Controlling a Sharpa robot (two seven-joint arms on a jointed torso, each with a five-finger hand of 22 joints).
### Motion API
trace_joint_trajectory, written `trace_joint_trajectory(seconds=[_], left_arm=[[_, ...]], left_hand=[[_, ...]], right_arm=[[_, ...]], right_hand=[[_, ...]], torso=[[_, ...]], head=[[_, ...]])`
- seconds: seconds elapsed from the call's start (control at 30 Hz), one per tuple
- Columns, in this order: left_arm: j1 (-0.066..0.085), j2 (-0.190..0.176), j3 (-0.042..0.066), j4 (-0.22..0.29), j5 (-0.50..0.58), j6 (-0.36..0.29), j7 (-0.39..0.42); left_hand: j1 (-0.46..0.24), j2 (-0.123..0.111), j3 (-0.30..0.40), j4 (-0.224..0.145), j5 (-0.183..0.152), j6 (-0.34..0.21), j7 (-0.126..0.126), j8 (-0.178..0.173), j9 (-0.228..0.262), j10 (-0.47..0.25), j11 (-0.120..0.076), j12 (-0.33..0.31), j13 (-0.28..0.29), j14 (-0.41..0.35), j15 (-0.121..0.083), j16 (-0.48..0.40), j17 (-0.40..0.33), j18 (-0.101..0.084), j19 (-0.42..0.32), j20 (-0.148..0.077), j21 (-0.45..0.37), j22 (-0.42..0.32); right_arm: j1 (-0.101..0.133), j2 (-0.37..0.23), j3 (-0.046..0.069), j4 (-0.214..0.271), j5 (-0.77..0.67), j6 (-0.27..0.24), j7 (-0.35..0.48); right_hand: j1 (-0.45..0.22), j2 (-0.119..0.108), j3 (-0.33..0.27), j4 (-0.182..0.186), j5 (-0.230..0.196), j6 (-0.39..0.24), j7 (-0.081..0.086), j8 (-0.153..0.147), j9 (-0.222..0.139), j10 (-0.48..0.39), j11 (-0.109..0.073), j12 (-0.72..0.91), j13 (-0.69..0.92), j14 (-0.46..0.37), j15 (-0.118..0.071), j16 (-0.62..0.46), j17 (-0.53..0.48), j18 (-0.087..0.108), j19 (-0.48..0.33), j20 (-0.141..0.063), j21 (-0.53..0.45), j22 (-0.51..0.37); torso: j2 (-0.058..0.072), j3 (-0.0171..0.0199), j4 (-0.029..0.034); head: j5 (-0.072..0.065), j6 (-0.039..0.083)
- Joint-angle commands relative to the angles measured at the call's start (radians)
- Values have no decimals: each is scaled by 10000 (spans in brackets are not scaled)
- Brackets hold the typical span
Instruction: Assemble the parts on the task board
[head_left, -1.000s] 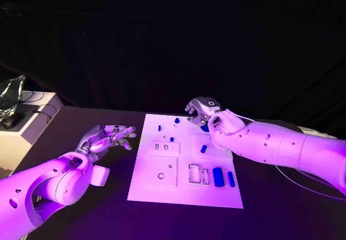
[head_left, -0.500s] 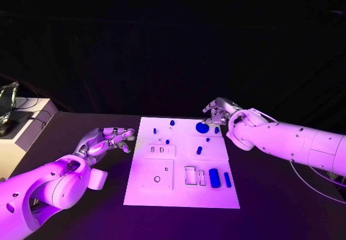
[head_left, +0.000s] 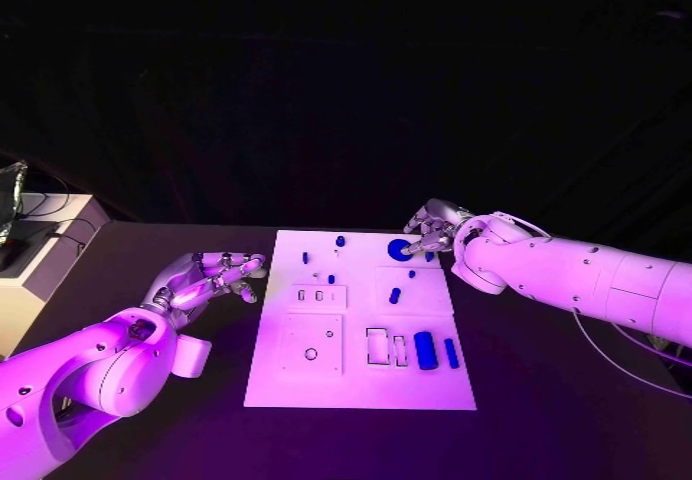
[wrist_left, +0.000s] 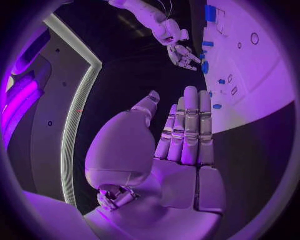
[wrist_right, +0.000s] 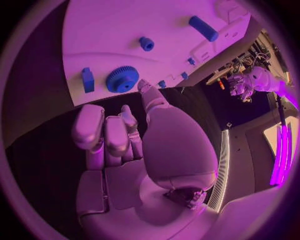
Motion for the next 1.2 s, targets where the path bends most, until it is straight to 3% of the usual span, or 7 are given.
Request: trace_joint_trajectory(seconds=[0.03,0.3,0.6,1.2], left_arm=[[2,20,7,9,-61,129,138],[2,30,7,2,-54,110,130],[3,27,7,-12,-20,119,118],[3,25,7,-18,-8,104,82]], left_hand=[[76,82,-91,10,-55,24,18,9,9,-62,25,61,9,-58,13,70,9,13,-49,-44,65,-19],[76,82,-91,10,-55,24,18,9,9,-62,25,61,9,-58,13,70,9,13,-49,-44,65,-19],[102,128,-92,13,-55,-13,14,9,9,-85,25,62,9,-62,15,70,4,18,-53,-41,79,-34],[106,189,-89,29,-54,20,22,9,9,-101,31,62,8,-60,18,70,-4,24,-51,-39,91,-53]], right_arm=[[-32,118,2,-118,-40,484,-179],[-51,369,0,-534,-13,330,-278],[-69,581,-5,-796,-22,623,-335],[-109,687,-15,-1011,-6,1286,-420]], right_hand=[[-29,-79,21,100,-19,-106,71,-36,-8,110,-69,22,77,13,48,67,138,214,651,66,120,1253],[-9,-24,44,77,38,-76,61,-26,-4,169,-81,40,99,39,41,87,200,201,659,63,198,1268],[-11,54,68,-24,174,-37,54,-29,-9,175,-91,4,106,48,33,98,263,190,651,55,249,1275],[-76,265,117,-275,380,188,-2,-18,-11,210,-139,-51,114,55,-4,68,301,142,637,22,379,1300]], torso=[[31,13,29],[3,-6,35],[17,16,10],[3,17,3]], head=[[11,-10],[1,-79],[40,-128],[46,-179]])
